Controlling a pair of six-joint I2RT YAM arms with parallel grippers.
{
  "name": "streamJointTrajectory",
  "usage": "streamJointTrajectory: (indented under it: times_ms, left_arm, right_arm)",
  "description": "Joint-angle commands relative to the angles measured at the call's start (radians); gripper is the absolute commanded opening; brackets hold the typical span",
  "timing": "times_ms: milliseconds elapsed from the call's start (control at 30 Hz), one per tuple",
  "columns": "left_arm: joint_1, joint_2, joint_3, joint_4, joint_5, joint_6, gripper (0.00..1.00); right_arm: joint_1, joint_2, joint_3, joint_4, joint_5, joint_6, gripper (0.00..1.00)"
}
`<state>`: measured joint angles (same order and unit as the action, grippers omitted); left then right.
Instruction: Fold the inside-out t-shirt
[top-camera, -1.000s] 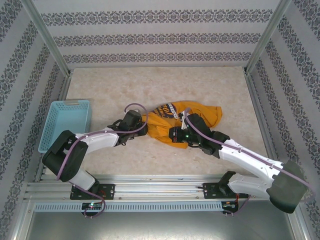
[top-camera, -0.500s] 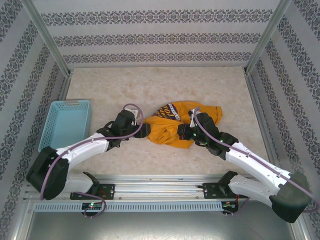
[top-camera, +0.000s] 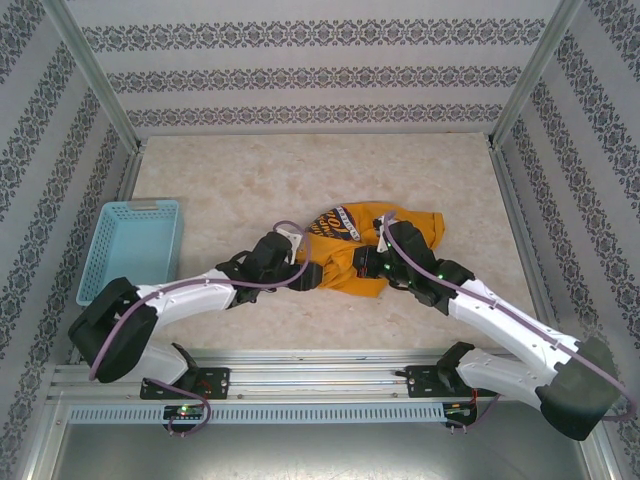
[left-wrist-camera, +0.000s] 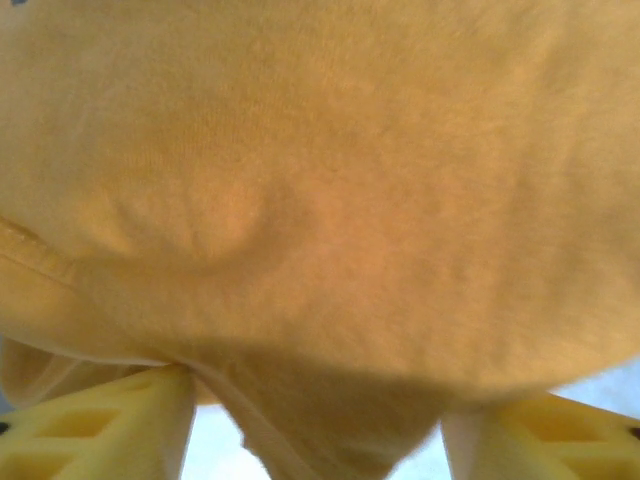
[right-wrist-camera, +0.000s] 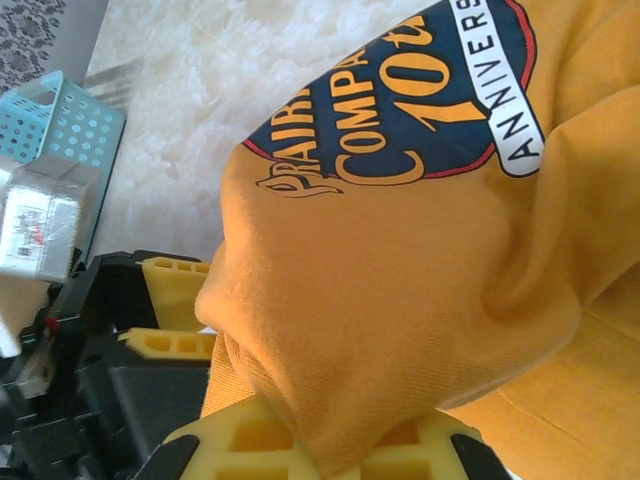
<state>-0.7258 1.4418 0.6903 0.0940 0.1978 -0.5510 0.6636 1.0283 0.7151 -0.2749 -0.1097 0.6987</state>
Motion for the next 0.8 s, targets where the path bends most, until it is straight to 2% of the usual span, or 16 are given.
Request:
streamJointTrajectory:
  times_ms: [0, 100, 133, 267, 400, 533, 600, 733, 767]
  left_arm:
    - [-0.004, 0.049, 0.076, -0.002, -0.067, 0.006, 0.46]
    - [0.017, 0.060, 0.147, -0.137, -0.199, -0.028, 0.24]
    - [0.049, 0.044, 0.151, -0.157, -0.199, -0.062, 0.16]
    - [0.203, -0.067, 0.119, -0.099, -0.051, -0.144, 0.02]
    - [0.230, -0.183, 0.195, -0.171, -0.038, -0.084, 0.00]
    - [0.229, -0.256, 0.234, -0.156, 0.085, -0.093, 0.00]
    - [0.229, -0.237, 0.242, -0.160, 0.121, -0.107, 0.00]
    - [0.229, -0.091, 0.297, -0.264, 0.105, -0.092, 0.00]
    - [0.229, -0.038, 0.324, -0.295, 0.125, -0.082, 0.00]
  right_arm:
    - [-0.003, -0.037, 0.020, -0.089, 0.038, -0.048, 0.00]
    - [-0.028, -0.085, -0.021, -0.141, 0.051, -0.052, 0.00]
    - [-0.040, -0.101, -0.035, -0.166, 0.056, -0.051, 0.00]
    - [-0.132, -0.101, -0.061, -0.259, -0.005, -0.037, 0.00]
    - [-0.185, -0.035, -0.039, -0.284, -0.068, -0.069, 0.00]
    - [-0.185, 0.070, 0.039, -0.338, -0.022, -0.105, 0.00]
    - [-0.196, 0.126, 0.071, -0.338, 0.015, -0.111, 0.00]
    - [-0.244, 0.261, 0.129, -0.235, 0.030, -0.144, 0.00]
    - [-0.256, 0.303, 0.158, -0.223, 0.044, -0.159, 0.05]
